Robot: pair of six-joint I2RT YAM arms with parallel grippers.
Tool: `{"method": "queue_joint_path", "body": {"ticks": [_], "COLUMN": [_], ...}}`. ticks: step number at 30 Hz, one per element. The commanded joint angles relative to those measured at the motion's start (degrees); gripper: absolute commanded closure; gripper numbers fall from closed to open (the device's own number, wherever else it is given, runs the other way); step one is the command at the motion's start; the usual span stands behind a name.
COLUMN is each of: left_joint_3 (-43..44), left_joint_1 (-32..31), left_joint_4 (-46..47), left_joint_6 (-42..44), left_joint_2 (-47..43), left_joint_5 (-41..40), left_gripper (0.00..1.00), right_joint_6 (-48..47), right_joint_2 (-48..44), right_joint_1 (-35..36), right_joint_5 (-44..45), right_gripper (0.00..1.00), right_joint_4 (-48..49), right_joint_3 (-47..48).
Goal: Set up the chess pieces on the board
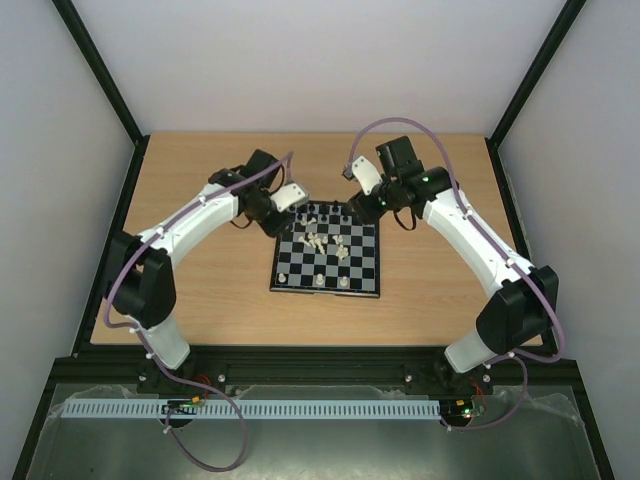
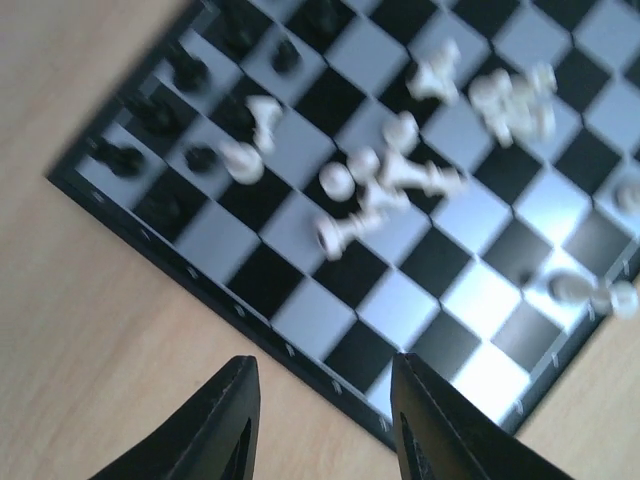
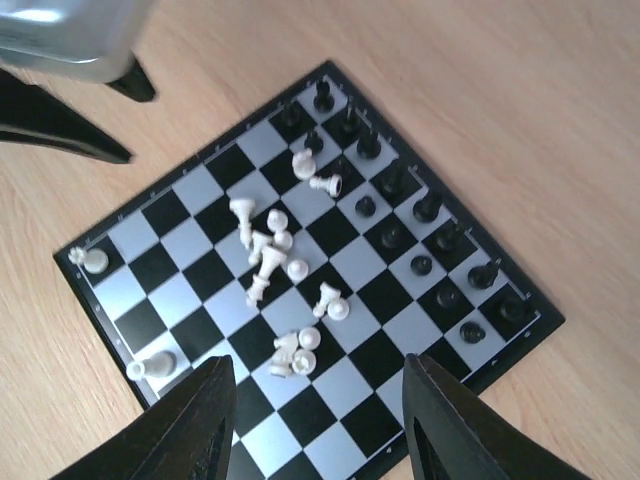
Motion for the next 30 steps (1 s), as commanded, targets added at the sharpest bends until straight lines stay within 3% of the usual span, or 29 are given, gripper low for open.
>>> {"method": "queue_joint_path", "body": {"ticks": [1, 13, 30], "left_joint_3": [5.78, 18.22, 17.93], "left_joint_1": [1.98, 2.03, -0.88], "left_joint_4": [5.49, 6.13, 6.77], "left_joint_6": [-7.12, -9.12, -11.06], "left_joint_2": [6.38, 20.61, 24.18], "left_joint_5": [4.77, 1.31, -3.45], "left_gripper": [0.62, 0.68, 0.71], "right_joint_6": [2.22, 2.16, 2.22], "right_joint_2": [2.04, 1.05, 1.91], "right_joint_1": [-0.12, -0.08, -0.08], "right_joint_5": [-1.27, 0.95, 1.36], "right_gripper": [0.54, 0.54, 0.55], "right_joint_4": [-3.13, -1.74, -0.95], "right_joint_3": [3.19, -2.38, -2.98]}}
